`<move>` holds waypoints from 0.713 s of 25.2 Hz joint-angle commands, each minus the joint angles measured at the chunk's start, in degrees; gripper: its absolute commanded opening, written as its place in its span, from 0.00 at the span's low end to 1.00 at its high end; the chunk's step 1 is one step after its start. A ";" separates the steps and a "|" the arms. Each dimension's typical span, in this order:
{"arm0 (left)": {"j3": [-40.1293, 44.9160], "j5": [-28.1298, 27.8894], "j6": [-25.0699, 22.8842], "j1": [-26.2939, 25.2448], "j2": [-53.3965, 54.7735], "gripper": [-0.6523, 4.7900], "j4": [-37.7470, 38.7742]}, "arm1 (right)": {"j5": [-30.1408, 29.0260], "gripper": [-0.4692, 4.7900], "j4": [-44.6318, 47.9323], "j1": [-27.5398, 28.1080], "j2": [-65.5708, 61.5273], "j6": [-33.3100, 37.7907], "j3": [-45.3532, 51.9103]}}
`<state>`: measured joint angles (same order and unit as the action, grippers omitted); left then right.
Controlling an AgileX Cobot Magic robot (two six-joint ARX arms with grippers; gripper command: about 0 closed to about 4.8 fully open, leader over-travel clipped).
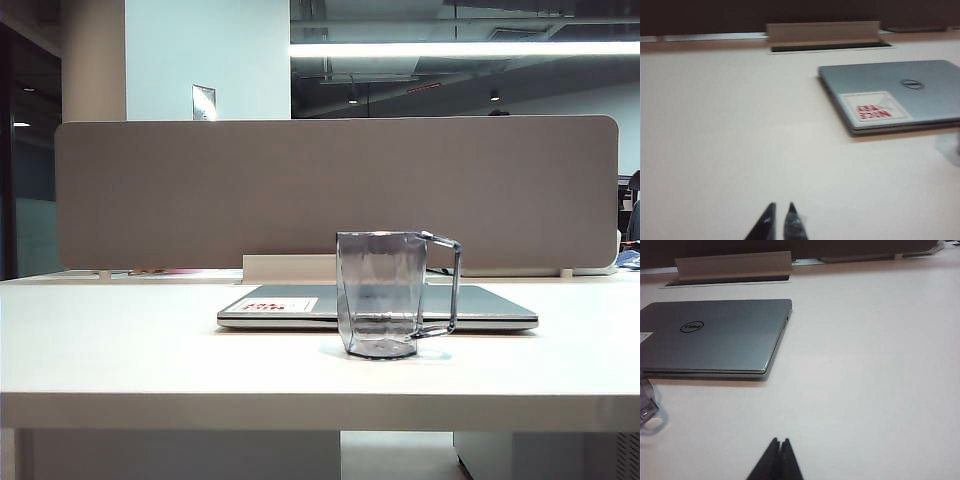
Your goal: Pick up the water cup and place it on the side of the laptop close to you.
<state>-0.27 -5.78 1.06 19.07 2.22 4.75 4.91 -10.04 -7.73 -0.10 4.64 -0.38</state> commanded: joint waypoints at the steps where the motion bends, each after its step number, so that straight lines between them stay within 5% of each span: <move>1: -0.17 0.57 -0.02 -3.41 -2.10 0.16 -0.24 | -0.11 0.07 0.42 -0.04 0.11 -0.20 0.35; 10: -0.17 0.20 -0.04 -20.35 -2.01 0.16 -0.59 | -0.11 0.07 0.15 -0.02 0.11 -0.17 0.35; 18: -0.17 -0.22 -0.04 -18.34 -2.01 0.16 -0.57 | -0.11 0.07 0.00 0.00 0.11 -0.17 0.35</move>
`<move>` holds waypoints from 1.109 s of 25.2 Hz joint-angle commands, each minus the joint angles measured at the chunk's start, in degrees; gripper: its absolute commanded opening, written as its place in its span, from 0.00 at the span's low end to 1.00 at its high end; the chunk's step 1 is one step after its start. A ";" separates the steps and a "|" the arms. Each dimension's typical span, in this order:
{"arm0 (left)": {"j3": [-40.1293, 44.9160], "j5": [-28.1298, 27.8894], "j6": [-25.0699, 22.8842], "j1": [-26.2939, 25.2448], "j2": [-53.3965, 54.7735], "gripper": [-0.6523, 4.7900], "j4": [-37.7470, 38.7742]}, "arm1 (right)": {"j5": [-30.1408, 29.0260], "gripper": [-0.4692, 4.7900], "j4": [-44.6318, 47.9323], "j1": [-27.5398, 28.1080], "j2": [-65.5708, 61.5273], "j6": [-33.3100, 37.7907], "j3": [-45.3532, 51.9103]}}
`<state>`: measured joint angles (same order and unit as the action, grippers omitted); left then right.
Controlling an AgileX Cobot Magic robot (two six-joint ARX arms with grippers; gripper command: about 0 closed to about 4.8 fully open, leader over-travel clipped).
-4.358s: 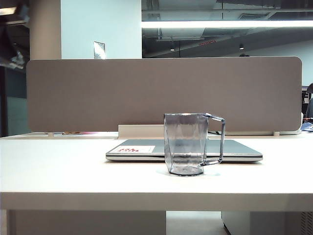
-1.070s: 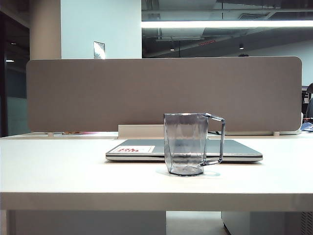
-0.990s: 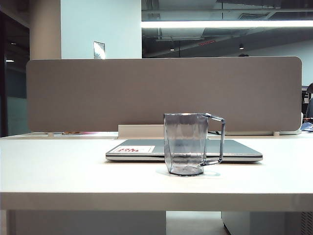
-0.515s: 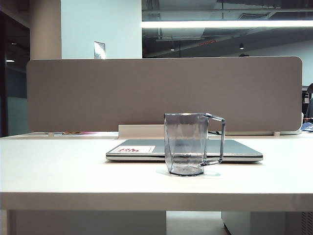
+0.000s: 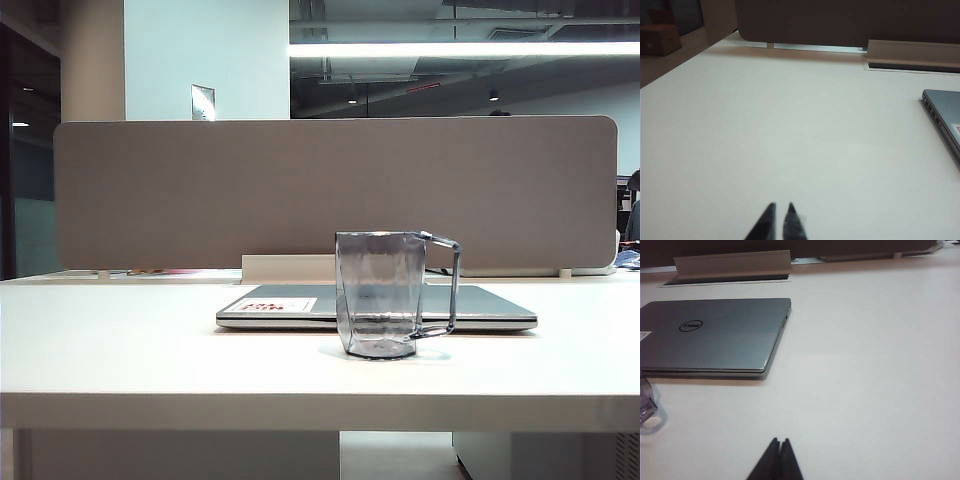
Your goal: Pick up the water cup and place it on the side of the laptop close to you.
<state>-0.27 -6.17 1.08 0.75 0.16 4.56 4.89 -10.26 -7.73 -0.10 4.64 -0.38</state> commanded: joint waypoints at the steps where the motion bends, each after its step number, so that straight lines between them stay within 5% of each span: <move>1: -0.17 0.20 -0.07 -0.02 0.04 0.16 -0.39 | -0.09 0.07 0.22 0.00 0.11 -0.17 0.35; 15: -0.17 0.20 -0.07 -0.02 0.07 0.16 -0.37 | -0.09 0.07 0.22 0.15 0.11 -0.20 0.35; 21: -0.17 0.17 -0.07 -0.02 0.07 0.16 -0.37 | -0.79 0.07 0.22 7.06 0.11 0.22 0.35; 28: -0.17 0.17 -0.07 -0.02 0.04 0.16 -0.37 | -0.76 0.07 0.13 7.91 0.11 0.22 0.35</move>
